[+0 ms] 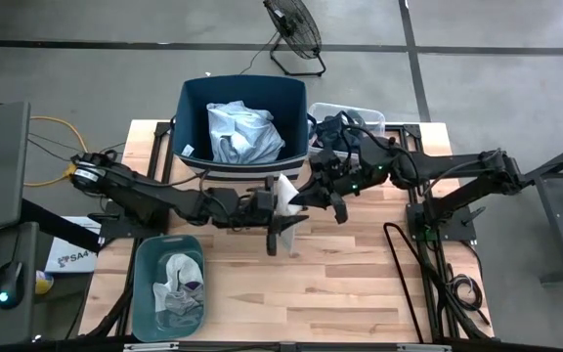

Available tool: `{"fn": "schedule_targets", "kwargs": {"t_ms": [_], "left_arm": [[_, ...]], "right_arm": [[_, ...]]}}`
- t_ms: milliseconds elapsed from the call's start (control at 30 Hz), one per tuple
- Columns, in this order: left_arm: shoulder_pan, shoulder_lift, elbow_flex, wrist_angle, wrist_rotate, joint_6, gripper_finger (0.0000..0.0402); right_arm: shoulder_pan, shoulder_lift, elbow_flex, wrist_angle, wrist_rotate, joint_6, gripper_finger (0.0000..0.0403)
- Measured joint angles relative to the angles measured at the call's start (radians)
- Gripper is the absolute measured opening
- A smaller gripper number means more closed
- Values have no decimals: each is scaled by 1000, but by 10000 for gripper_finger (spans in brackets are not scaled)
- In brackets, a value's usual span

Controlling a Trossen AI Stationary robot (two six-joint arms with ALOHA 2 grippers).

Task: Pick & Place Cloths
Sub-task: Put the white sock into the light blue bin

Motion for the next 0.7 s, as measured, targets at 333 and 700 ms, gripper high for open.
{"fn": "schedule_targets", "kwargs": {"t_ms": [333,700], "left_arm": [[0,-2,3,-23,-10,-4,2],[0,-57,2,-142,-21,-34,1]], "right_arm": [[-1,0,0,-3,-1,-51,6],[-72,-5,0,-10,-239,-59,194]]}}
